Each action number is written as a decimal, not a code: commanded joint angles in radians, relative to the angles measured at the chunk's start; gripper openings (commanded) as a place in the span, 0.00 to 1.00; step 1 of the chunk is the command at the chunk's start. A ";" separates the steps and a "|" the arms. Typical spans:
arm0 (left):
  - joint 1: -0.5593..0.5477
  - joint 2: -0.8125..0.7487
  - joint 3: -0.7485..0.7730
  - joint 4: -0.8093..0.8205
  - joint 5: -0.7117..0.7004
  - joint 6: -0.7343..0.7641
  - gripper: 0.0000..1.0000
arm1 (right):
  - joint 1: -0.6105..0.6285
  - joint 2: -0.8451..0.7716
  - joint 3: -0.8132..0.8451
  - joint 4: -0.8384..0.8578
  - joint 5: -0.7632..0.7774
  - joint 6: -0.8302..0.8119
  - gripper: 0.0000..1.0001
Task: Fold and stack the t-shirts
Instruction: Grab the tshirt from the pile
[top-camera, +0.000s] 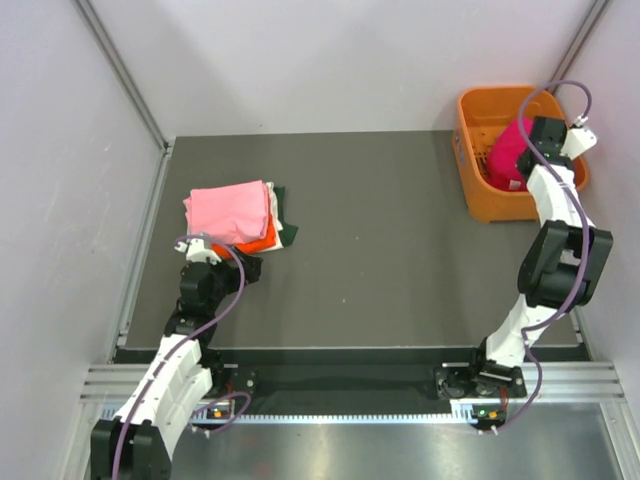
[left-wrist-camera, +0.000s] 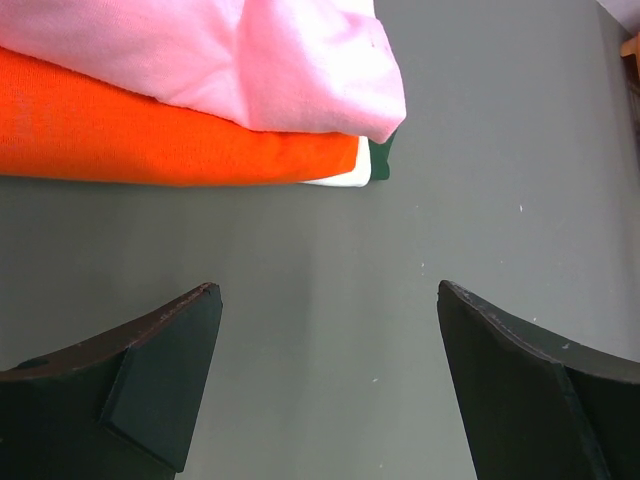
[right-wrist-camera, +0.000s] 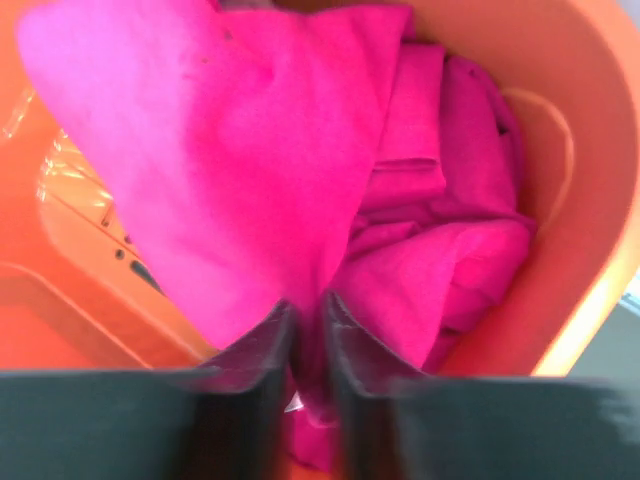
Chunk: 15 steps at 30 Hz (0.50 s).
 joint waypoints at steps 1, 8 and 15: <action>0.002 0.000 0.000 0.068 0.015 0.013 0.93 | 0.003 -0.090 0.041 0.058 0.091 -0.029 0.04; 0.002 0.000 0.002 0.063 0.012 0.016 0.93 | 0.227 -0.437 -0.037 0.202 0.154 -0.228 0.00; 0.002 -0.020 -0.004 0.059 0.009 0.013 0.92 | 0.661 -0.600 0.052 0.218 -0.026 -0.452 0.00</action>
